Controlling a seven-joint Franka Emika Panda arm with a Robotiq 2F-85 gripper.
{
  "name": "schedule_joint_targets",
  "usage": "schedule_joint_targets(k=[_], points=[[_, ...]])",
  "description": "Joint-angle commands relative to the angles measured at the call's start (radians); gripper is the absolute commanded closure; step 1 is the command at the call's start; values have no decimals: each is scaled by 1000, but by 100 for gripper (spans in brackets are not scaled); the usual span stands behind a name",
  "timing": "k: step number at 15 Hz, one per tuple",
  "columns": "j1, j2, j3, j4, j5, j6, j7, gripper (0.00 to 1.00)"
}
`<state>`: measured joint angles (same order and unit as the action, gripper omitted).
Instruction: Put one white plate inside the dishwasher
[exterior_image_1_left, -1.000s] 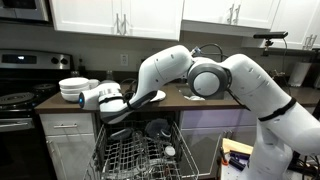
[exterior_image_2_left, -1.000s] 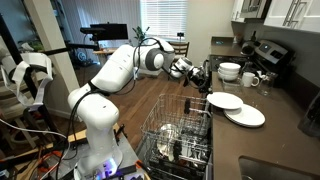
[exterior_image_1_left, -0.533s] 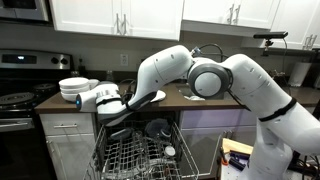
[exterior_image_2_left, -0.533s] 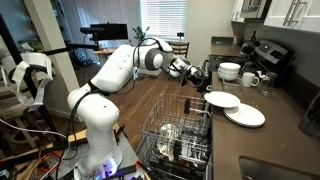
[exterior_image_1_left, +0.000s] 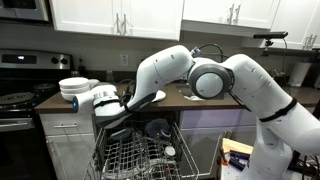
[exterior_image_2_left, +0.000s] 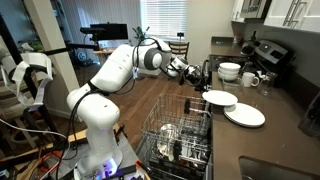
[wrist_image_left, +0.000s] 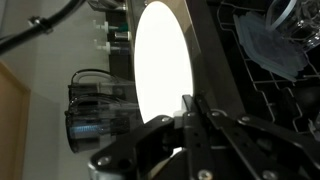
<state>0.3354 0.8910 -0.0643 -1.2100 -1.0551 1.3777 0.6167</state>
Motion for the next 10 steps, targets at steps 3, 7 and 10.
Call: schedule_joint_targets(k=[3,7,10], points=[[-2,9,20,6,-12,-9,0,99],[10,27,34,7,-16,-10,0,99],[26,41,36,12,-20,-22,4,99]])
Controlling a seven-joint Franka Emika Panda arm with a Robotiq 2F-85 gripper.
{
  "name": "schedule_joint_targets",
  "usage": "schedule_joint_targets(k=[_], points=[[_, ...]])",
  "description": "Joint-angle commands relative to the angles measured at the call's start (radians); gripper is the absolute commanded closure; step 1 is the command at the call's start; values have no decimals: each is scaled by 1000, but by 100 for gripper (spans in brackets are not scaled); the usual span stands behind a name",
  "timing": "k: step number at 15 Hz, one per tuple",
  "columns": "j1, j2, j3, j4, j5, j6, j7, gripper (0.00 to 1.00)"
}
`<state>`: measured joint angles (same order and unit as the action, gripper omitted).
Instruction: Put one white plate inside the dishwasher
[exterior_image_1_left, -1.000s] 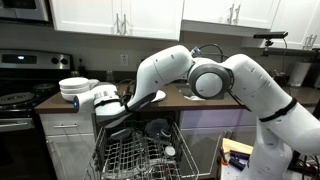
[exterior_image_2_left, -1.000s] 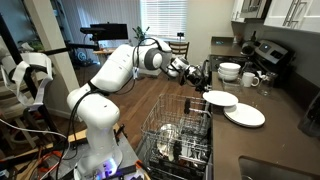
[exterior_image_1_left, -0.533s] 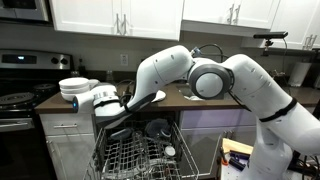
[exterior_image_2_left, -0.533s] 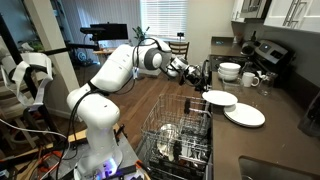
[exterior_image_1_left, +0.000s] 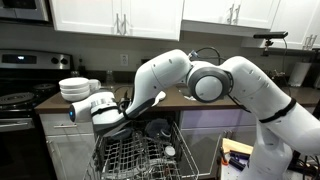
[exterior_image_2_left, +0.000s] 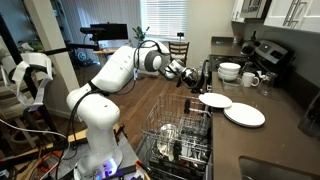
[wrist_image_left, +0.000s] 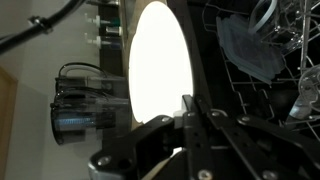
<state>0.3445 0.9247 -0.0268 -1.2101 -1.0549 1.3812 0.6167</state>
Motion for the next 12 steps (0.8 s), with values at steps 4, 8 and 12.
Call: schedule_joint_targets(k=[4,8,12], points=[[15,15,9,6,-5,-6,0,96],[18,17,9,6,-5,-7,0,99],[41,29,10,6,-13,-27,12,99]])
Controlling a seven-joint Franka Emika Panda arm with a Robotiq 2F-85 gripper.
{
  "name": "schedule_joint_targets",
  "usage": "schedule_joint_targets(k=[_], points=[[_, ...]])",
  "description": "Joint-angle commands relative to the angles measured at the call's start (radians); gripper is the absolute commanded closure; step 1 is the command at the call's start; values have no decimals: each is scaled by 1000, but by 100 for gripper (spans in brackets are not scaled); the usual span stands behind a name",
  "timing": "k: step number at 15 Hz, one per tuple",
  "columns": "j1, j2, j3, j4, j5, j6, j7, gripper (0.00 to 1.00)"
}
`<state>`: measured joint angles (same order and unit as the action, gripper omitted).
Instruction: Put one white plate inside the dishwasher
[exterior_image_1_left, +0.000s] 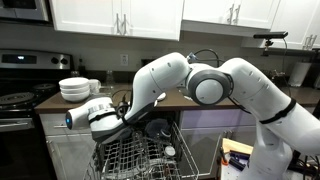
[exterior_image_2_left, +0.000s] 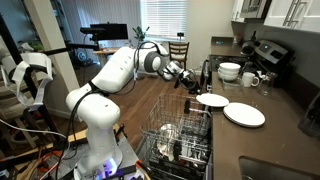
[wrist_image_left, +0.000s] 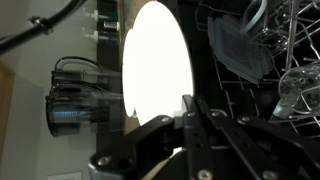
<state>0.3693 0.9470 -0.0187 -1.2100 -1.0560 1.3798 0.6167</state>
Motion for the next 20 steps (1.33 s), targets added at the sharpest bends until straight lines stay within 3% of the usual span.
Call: schedule_joint_targets(k=[1,8,9,15,20], points=[[24,9,3,5,-16,-28,13,99],[73,26,1,11,-33,-48,16,99],[53,17,13,6,-13,-20,3,96],[62,24,15,6,-19,-25,5,99],[93,49,6,30,-29,-78,16,99]])
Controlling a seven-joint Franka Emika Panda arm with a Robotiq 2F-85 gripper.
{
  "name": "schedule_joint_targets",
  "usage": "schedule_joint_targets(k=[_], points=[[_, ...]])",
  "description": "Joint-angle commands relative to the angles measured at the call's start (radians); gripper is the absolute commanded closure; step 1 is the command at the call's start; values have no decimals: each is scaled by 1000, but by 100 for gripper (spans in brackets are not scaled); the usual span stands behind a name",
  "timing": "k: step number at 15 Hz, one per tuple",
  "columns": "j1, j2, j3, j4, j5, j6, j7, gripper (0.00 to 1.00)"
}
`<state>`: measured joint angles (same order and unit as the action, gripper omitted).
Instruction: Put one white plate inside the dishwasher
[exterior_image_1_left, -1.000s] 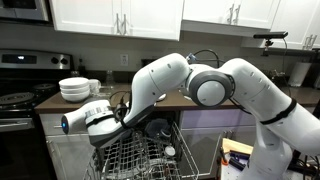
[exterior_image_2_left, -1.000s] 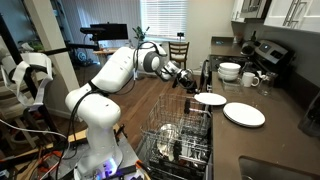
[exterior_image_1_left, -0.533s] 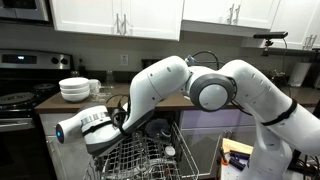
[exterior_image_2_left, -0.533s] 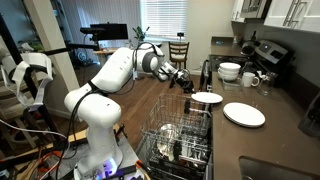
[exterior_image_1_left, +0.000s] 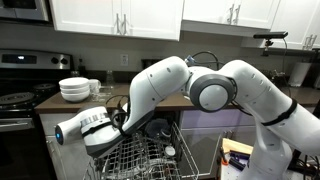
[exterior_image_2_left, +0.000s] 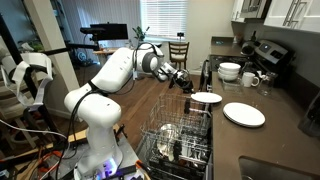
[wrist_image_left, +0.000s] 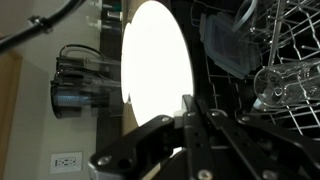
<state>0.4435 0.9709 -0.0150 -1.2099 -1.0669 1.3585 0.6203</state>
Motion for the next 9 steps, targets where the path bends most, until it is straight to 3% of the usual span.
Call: schedule_joint_targets(k=[1,9], points=[[25,28,1,32,-19,-66,13,99],[70,69,3,51,-31,-103,16,99]])
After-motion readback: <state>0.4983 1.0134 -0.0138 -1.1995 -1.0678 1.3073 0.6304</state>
